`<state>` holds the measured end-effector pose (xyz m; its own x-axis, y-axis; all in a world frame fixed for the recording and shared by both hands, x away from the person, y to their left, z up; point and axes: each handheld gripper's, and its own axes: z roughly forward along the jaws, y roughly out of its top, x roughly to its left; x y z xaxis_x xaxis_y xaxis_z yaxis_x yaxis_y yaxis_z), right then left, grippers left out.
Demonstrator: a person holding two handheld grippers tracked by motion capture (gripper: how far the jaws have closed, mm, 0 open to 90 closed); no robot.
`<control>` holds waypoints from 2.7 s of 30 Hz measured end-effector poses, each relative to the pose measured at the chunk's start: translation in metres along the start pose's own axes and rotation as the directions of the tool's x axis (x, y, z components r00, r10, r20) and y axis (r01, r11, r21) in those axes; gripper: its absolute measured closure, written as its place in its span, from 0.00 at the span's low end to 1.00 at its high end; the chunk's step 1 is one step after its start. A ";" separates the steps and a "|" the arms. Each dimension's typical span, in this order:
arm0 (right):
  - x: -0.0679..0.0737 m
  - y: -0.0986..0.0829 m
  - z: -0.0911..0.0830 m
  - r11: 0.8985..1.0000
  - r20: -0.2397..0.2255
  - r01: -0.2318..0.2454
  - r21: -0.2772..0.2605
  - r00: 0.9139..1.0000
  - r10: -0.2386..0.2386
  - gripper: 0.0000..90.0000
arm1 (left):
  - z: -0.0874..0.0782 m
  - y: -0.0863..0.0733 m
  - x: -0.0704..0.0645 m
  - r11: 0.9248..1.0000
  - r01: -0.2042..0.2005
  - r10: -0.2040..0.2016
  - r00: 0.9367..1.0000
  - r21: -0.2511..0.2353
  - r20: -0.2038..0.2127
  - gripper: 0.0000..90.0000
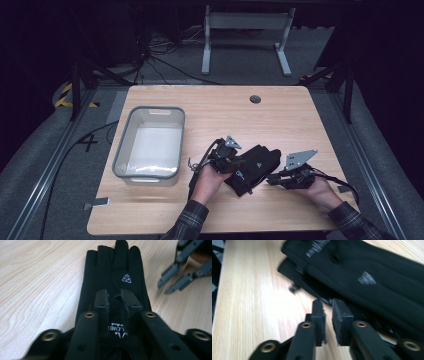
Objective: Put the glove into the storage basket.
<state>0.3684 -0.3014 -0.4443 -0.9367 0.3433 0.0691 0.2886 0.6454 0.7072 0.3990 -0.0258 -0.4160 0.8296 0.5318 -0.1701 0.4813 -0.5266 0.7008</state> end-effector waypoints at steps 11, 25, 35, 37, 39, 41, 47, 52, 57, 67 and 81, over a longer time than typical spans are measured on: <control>-0.023 -0.036 -0.038 0.995 0.218 -0.100 -0.010 0.971 0.100 0.38 | 0.023 0.017 0.002 0.999 -0.032 0.032 0.999 0.030 0.003 0.37; -0.048 -0.056 -0.045 0.981 0.294 -0.191 -0.030 0.936 0.191 0.18 | 0.061 0.013 -0.008 0.985 -0.119 0.124 0.992 0.123 -0.030 0.16; -0.050 -0.058 -0.043 0.979 0.319 -0.203 -0.027 0.926 0.201 0.17 | 0.067 0.008 -0.011 0.982 -0.128 0.137 0.989 0.139 -0.059 0.16; -0.051 -0.058 -0.043 0.978 0.330 -0.208 -0.028 0.921 0.206 0.17 | 0.068 0.006 -0.008 0.986 -0.106 0.114 0.992 0.130 -0.055 0.16; -0.051 -0.058 -0.042 0.978 0.338 -0.208 -0.028 0.918 0.205 0.16 | 0.068 0.006 -0.007 0.986 -0.104 0.111 0.992 0.127 -0.051 0.16; -0.051 -0.058 -0.042 0.977 0.348 -0.210 -0.027 0.914 0.206 0.16 | 0.068 0.006 -0.008 0.986 -0.103 0.111 0.992 0.130 -0.054 0.16; -0.051 -0.059 -0.041 0.978 0.351 -0.208 -0.016 0.915 0.200 0.16 | 0.067 0.006 -0.008 0.987 -0.096 0.105 0.993 0.131 -0.059 0.19; -0.051 -0.059 -0.039 0.977 0.356 -0.211 -0.022 0.912 0.205 0.13 | 0.064 0.006 -0.012 0.985 -0.111 0.118 0.992 0.130 -0.043 0.34; -0.053 -0.060 -0.038 0.977 0.358 -0.212 -0.033 0.910 0.210 0.10 | 0.061 0.005 -0.015 0.984 -0.134 0.135 0.991 0.116 -0.001 0.59; -0.052 -0.062 -0.036 0.976 0.362 -0.211 -0.054 0.907 0.216 0.08 | 0.058 0.010 -0.011 0.984 -0.110 0.103 0.993 0.140 0.054 0.72; -0.053 -0.063 -0.035 0.975 0.349 -0.215 -0.054 0.911 0.220 0.03 | 0.028 0.024 -0.013 0.994 -0.077 0.070 0.993 0.080 0.093 0.72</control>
<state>0.3934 -0.3841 -0.4678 -0.7207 0.6927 -0.0265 0.4723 0.5186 0.7127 0.4080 -0.0640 -0.4169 0.8838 0.4298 -0.1846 0.4369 -0.6175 0.6541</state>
